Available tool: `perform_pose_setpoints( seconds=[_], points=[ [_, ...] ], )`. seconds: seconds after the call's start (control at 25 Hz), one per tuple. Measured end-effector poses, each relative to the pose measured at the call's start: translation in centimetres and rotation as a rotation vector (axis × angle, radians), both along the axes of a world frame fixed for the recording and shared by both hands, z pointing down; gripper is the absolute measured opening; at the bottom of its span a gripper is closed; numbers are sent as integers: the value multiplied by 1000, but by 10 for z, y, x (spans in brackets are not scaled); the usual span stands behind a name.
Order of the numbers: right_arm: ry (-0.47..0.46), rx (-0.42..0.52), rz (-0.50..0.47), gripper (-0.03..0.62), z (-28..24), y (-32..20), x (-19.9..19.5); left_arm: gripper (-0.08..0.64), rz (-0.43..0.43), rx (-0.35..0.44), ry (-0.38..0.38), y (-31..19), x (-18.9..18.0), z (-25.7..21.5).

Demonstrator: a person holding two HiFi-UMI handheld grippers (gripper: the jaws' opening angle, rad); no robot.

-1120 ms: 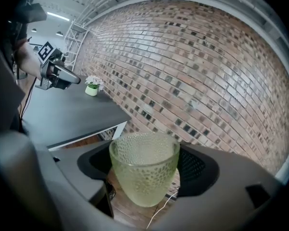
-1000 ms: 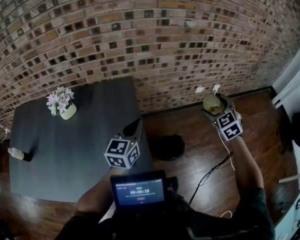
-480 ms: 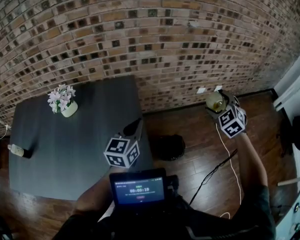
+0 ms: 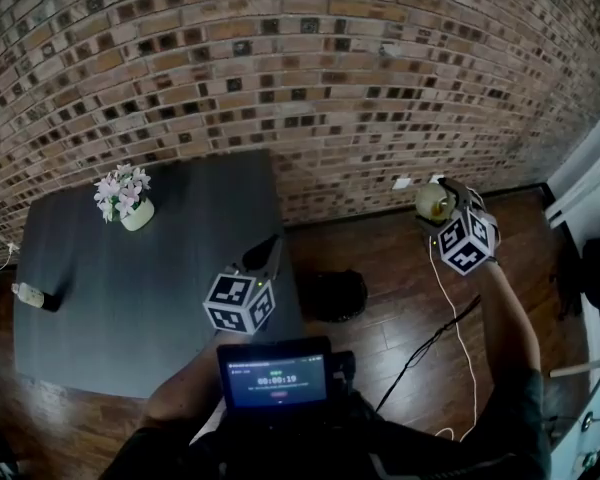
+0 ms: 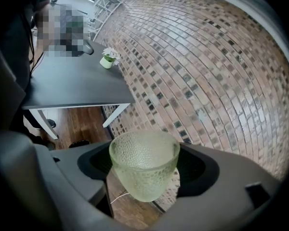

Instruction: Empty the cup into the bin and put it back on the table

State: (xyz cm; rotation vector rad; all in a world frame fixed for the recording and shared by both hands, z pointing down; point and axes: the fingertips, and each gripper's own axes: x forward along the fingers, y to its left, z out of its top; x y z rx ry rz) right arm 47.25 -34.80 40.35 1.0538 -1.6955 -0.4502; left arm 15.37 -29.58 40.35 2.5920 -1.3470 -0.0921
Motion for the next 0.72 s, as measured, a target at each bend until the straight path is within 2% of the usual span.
perform_pose_setpoints(
  seconds=[0.24,0.72],
  points=[
    [9,21,2,393,-2,-4,3,3,-2,-1,0,-1,0,2],
    [163,63,-21,391,-22,-6,-3,3,-9,0,8,-1,-5,0]
  ],
)
